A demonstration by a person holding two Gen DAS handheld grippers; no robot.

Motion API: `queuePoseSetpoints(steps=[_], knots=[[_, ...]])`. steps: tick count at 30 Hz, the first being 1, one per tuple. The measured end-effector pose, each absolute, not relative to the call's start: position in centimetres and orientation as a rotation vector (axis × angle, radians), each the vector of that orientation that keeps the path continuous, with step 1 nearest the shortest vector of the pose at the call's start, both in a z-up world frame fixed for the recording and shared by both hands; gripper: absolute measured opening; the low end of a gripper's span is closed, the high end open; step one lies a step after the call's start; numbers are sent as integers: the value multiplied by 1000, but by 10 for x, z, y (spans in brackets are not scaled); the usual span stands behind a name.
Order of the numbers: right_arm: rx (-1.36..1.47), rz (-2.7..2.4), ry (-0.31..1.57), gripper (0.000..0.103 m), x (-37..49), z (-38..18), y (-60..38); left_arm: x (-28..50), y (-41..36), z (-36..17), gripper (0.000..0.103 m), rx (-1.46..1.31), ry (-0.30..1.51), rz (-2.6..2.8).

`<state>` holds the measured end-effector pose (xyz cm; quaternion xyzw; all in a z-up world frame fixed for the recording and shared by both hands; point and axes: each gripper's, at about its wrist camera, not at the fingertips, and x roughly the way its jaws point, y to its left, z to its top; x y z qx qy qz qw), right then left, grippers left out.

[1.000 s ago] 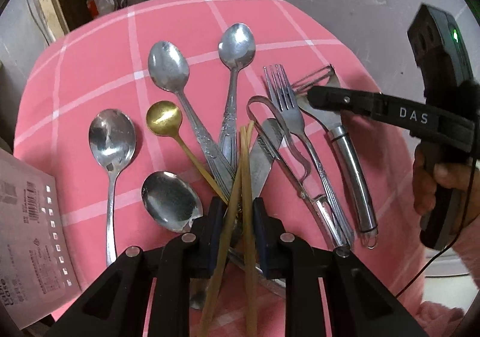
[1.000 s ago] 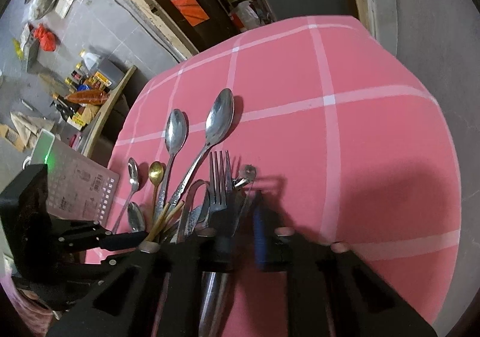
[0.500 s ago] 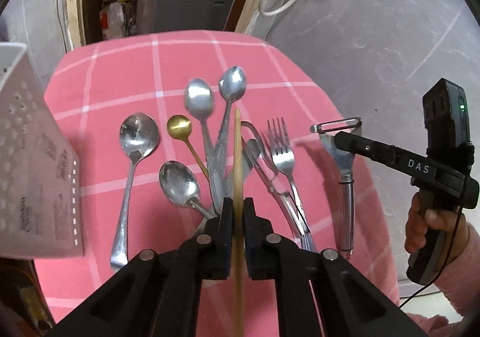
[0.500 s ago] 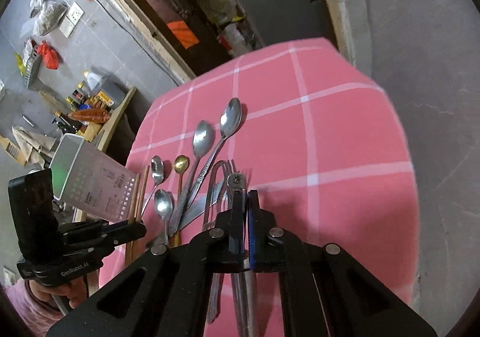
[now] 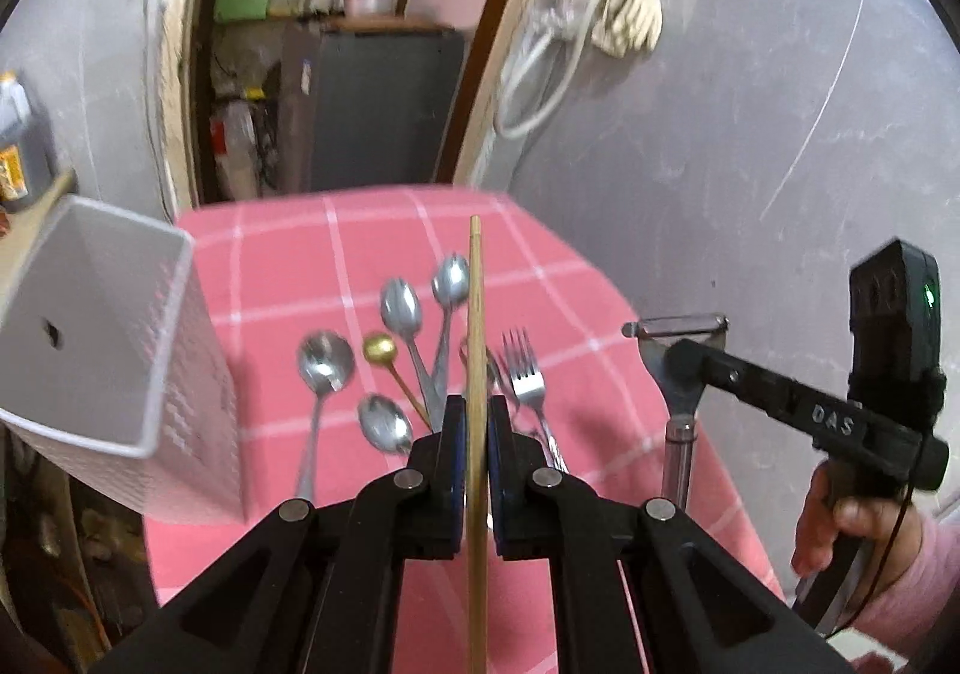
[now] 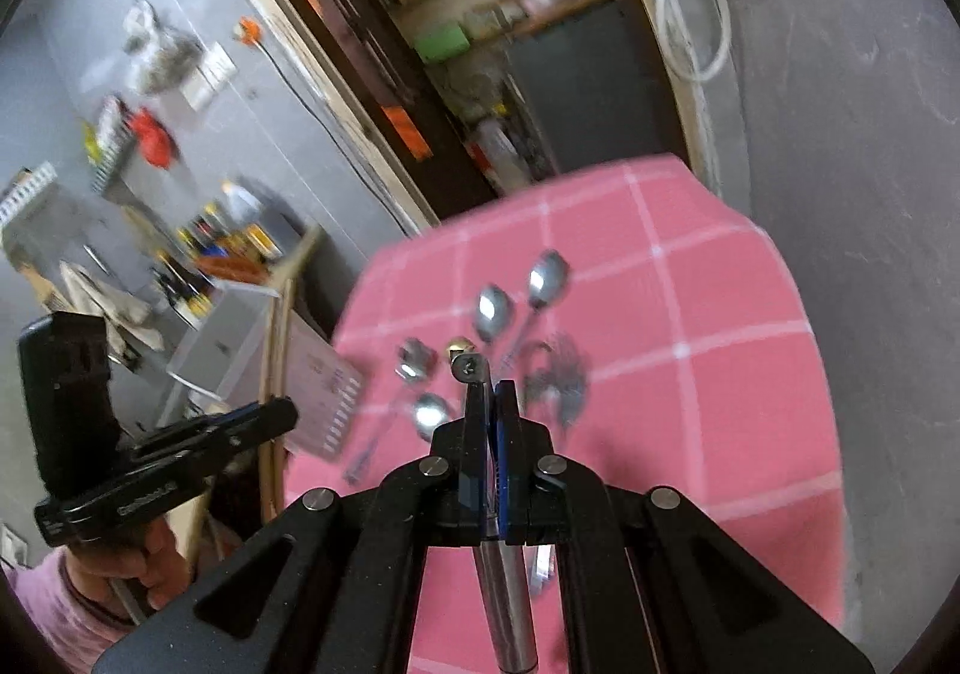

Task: Organize utensils
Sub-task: 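Carry the chopsticks with the left gripper and drop them into the white holder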

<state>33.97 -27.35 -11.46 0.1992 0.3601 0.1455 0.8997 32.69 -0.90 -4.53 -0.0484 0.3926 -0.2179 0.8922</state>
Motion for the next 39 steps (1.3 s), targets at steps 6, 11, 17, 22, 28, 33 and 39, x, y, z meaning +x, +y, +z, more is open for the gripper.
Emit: queuePoseSetpoints(steps=[6, 11, 17, 22, 28, 33, 39], knots=[[453, 365, 583, 2, 336, -73, -251, 328, 17, -3, 7, -140, 679, -393], [482, 423, 484, 2, 347, -38, -220, 335, 48, 38, 7, -174, 562, -346], [475, 488, 393, 2, 362, -2, -172, 349, 81, 73, 7, -167, 455, -287], [515, 517, 382, 2, 385, 10, -138, 361, 115, 76, 7, -214, 343, -231], [516, 516, 394, 3, 420, 2, -103, 373, 145, 61, 7, -272, 234, -161], [571, 539, 428, 3, 446, -26, -83, 376, 156, 40, 7, -289, 227, -147], [551, 554, 486, 3, 457, -63, -69, 370, 167, 6, 7, -329, 253, -125]])
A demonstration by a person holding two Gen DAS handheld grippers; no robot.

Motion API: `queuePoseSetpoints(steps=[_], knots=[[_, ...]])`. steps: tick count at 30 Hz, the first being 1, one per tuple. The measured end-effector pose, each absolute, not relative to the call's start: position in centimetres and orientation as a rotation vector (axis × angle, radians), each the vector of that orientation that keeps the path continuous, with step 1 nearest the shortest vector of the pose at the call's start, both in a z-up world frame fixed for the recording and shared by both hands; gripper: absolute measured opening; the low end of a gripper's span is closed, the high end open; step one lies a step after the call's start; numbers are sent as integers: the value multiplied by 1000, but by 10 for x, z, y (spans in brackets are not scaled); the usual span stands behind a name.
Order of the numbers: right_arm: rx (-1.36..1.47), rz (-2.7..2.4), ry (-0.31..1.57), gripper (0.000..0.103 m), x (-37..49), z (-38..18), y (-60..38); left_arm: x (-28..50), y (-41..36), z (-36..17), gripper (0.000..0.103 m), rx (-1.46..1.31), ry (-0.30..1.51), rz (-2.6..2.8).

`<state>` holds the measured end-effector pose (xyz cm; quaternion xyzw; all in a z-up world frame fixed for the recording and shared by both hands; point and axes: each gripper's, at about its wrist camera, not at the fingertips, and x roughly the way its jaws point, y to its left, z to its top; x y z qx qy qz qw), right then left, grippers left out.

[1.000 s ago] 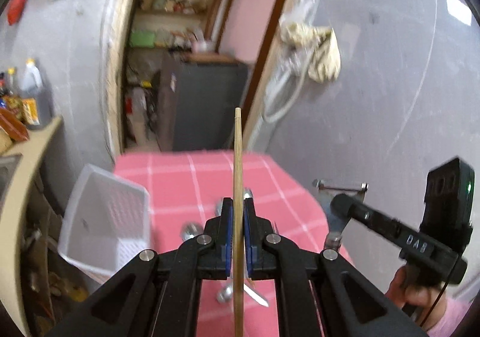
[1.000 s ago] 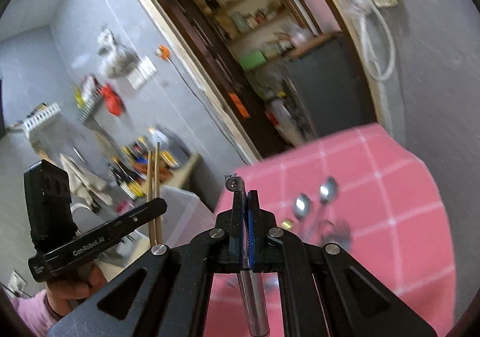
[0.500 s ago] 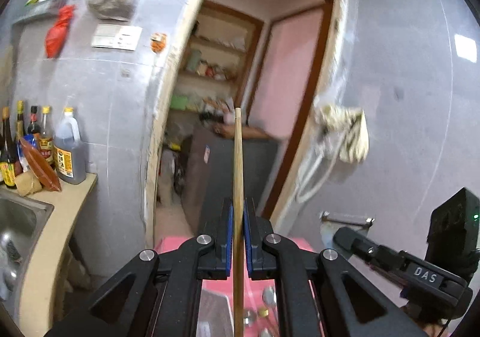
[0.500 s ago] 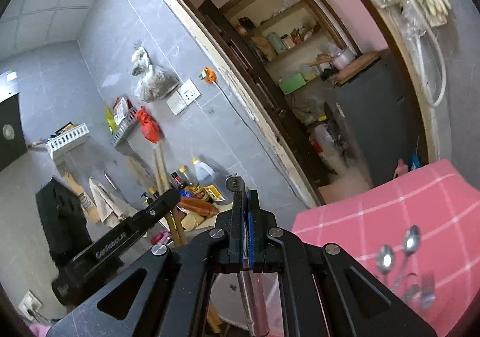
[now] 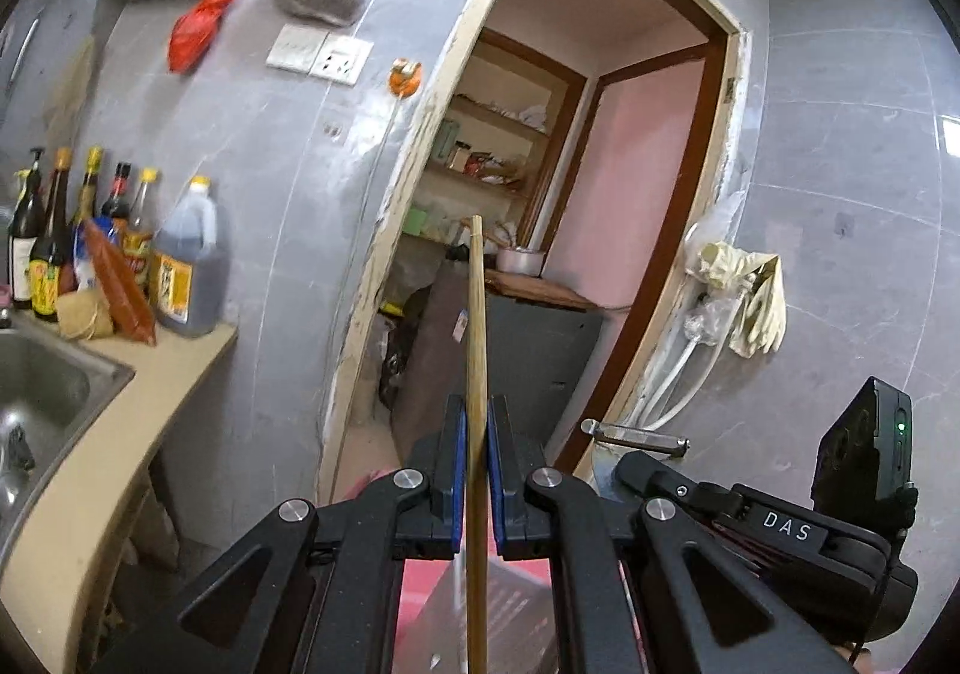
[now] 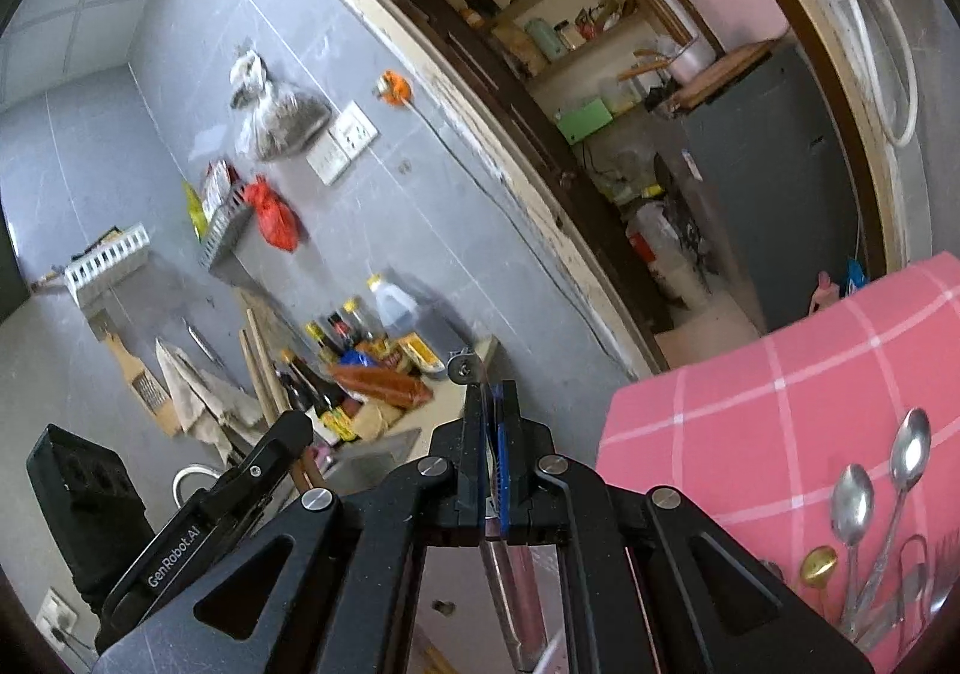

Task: Organize utensils
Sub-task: 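Carry the chopsticks with the left gripper and drop them into the white holder, then lower the right gripper onto the silver fork and close on it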

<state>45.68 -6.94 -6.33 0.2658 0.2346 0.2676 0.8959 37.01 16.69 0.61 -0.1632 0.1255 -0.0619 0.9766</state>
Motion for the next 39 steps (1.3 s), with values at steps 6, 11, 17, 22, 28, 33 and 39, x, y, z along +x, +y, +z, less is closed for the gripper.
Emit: queuePoseSetpoints(steps=[6, 11, 17, 22, 28, 33, 39], knots=[[529, 597, 565, 5, 459, -87, -66, 370, 165, -10, 7, -313, 318, -188], [495, 647, 636, 7, 460, -97, -63, 383, 167, -25, 7, -338, 453, -228], [510, 648, 702, 27, 455, -111, -69, 383, 171, -34, 19, -372, 516, -233], [500, 621, 678, 41, 445, -104, -79, 373, 176, -28, 44, -411, 476, -225], [425, 477, 564, 77, 419, -80, -105, 357, 167, -11, 79, -347, 408, -158], [349, 365, 471, 100, 397, -54, -129, 340, 142, 2, 103, -243, 347, -81], [261, 266, 408, 102, 368, -29, -157, 316, 108, 8, 103, -133, 312, -53]])
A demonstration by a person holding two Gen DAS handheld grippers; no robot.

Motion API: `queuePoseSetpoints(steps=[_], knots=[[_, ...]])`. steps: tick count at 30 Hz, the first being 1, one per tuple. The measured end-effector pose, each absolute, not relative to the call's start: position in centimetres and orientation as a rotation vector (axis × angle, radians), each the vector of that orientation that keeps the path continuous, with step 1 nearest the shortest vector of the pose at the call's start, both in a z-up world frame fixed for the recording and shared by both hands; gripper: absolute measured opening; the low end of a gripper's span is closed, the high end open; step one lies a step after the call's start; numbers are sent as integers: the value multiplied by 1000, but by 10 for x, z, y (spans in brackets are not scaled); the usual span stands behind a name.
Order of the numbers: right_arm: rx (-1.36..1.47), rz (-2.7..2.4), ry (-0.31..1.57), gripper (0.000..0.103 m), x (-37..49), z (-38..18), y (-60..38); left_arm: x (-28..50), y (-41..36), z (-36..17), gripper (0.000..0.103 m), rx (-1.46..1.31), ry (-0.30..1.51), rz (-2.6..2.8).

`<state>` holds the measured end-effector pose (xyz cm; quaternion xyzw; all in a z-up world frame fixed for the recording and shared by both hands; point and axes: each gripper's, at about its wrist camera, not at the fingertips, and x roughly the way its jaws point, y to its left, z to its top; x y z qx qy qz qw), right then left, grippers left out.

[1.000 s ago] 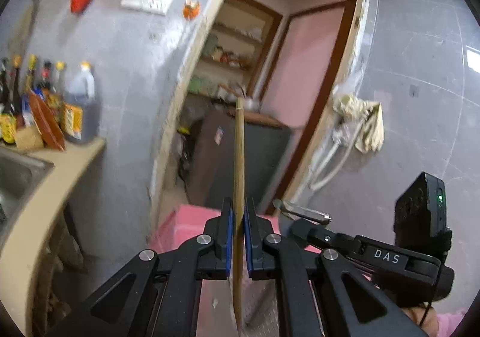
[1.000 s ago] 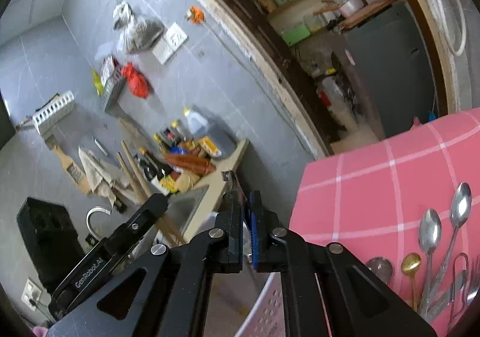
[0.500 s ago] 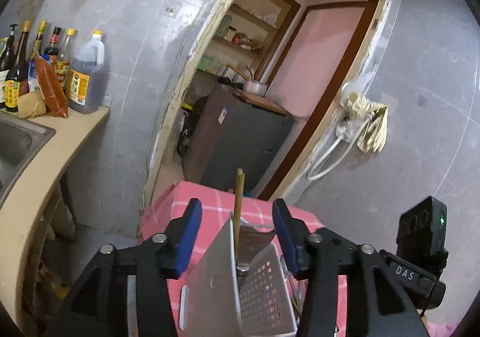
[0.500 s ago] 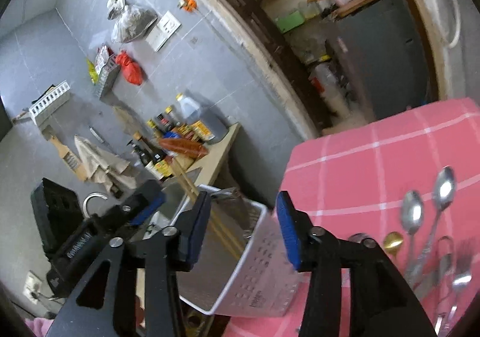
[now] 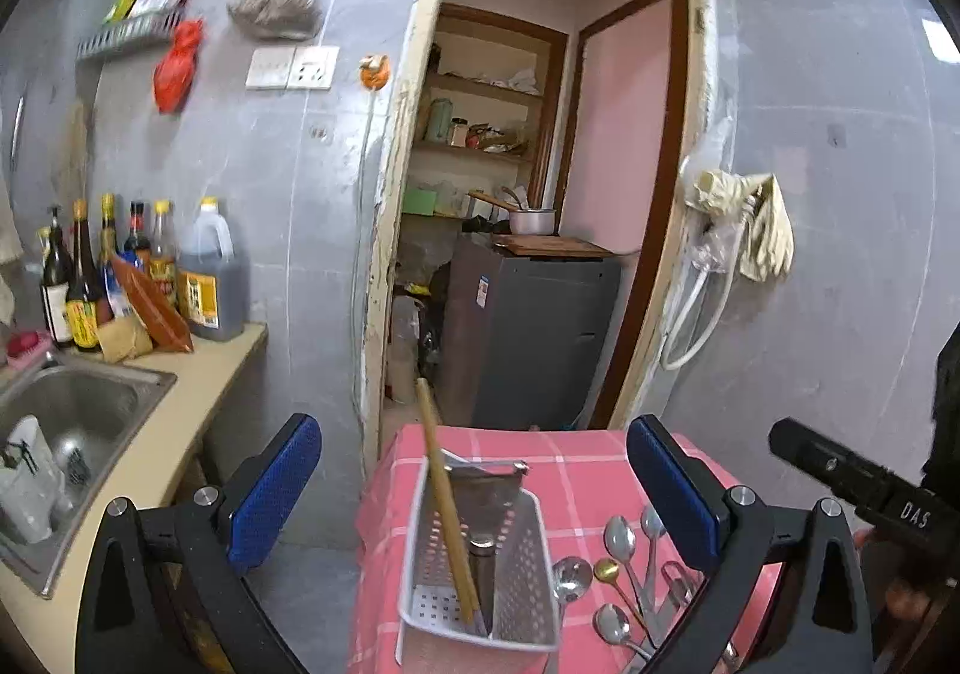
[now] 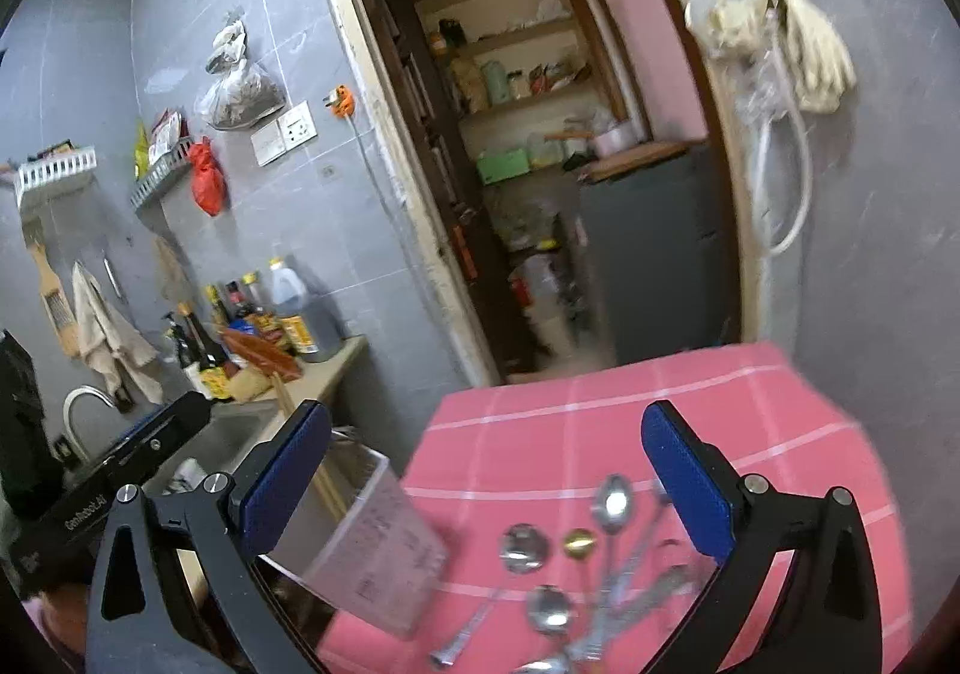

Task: Organize utensils
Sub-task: 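Lower the right gripper onto the silver fork and close on it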

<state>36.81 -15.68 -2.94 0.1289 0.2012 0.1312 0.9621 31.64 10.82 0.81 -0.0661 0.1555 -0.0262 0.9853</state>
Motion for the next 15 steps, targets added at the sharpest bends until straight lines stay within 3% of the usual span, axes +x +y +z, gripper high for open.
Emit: queuePoseSetpoints(steps=[15], knots=[[110, 138, 405, 102, 314, -29, -233, 269, 32, -2, 103, -16, 299, -52]])
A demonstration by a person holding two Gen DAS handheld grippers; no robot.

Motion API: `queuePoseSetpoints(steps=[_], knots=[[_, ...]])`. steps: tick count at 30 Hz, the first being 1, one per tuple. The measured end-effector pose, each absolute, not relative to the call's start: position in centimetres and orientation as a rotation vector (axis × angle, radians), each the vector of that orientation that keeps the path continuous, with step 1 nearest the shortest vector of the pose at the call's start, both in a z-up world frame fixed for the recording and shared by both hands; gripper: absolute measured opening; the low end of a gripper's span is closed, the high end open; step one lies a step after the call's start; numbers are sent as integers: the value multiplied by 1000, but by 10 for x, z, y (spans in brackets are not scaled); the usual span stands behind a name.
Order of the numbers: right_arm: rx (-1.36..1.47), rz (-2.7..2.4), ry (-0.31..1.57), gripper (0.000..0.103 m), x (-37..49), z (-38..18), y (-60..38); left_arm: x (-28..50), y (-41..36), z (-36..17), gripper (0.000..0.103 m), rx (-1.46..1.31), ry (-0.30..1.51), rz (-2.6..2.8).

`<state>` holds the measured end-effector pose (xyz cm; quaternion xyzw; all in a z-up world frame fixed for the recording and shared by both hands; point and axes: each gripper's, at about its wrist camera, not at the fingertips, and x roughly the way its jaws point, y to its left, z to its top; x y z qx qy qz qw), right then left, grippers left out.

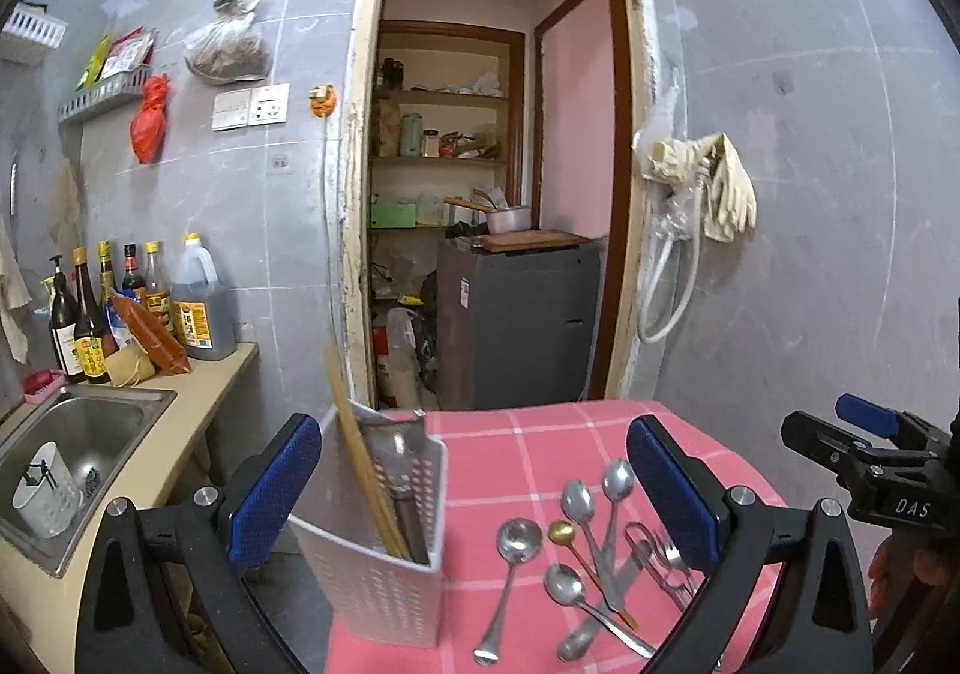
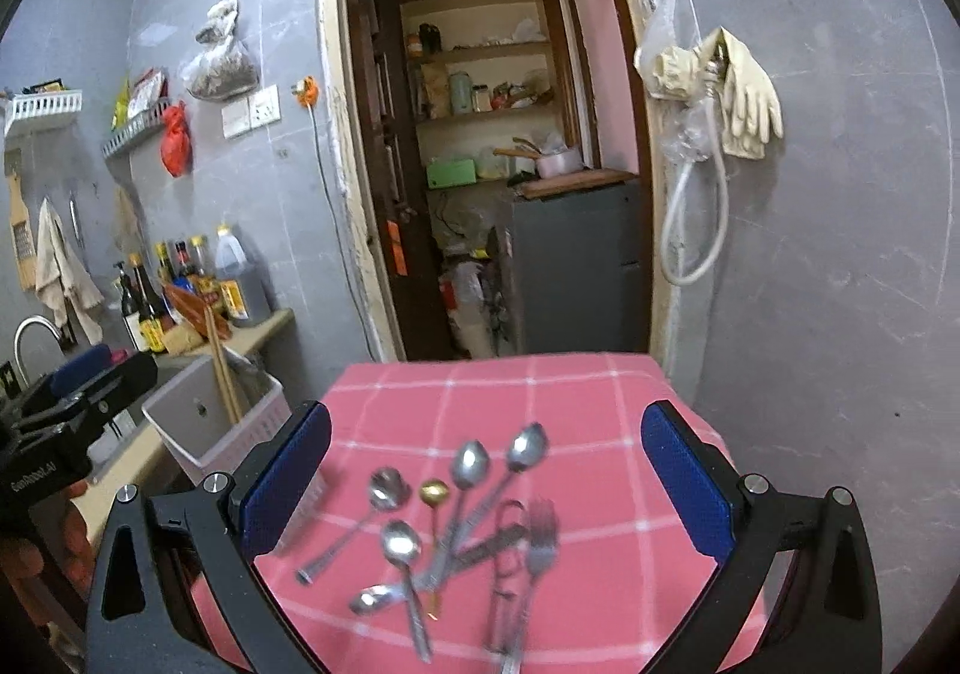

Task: Organize utensils
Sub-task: 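Lower the right gripper onto the silver fork and close on it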

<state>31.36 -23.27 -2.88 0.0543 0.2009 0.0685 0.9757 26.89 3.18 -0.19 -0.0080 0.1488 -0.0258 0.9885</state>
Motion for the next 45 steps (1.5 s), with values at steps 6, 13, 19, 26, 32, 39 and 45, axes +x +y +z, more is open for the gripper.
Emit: queuePoseSetpoints(steps=[6, 13, 19, 26, 32, 39, 45], knots=[[117, 120, 475, 102, 318, -50, -263, 267, 7, -18, 103, 22, 341, -67], [141, 191, 559, 102, 334, -75, -284, 275, -19, -39, 103, 45, 420, -121], [156, 243, 633, 102, 355, -104, -292, 290, -35, -68, 103, 41, 501, -136], [169, 297, 728, 87, 379, -146, -292, 316, -45, -106, 103, 20, 620, -144], [201, 359, 811, 59, 405, -177, -290, 347, -36, -135, 79, -109, 745, -178], [240, 428, 862, 41, 429, -196, -280, 378, -24, -166, 64, -214, 866, -140], [267, 489, 909, 28, 452, -210, -272, 395, -19, -179, 50, -267, 917, -142]])
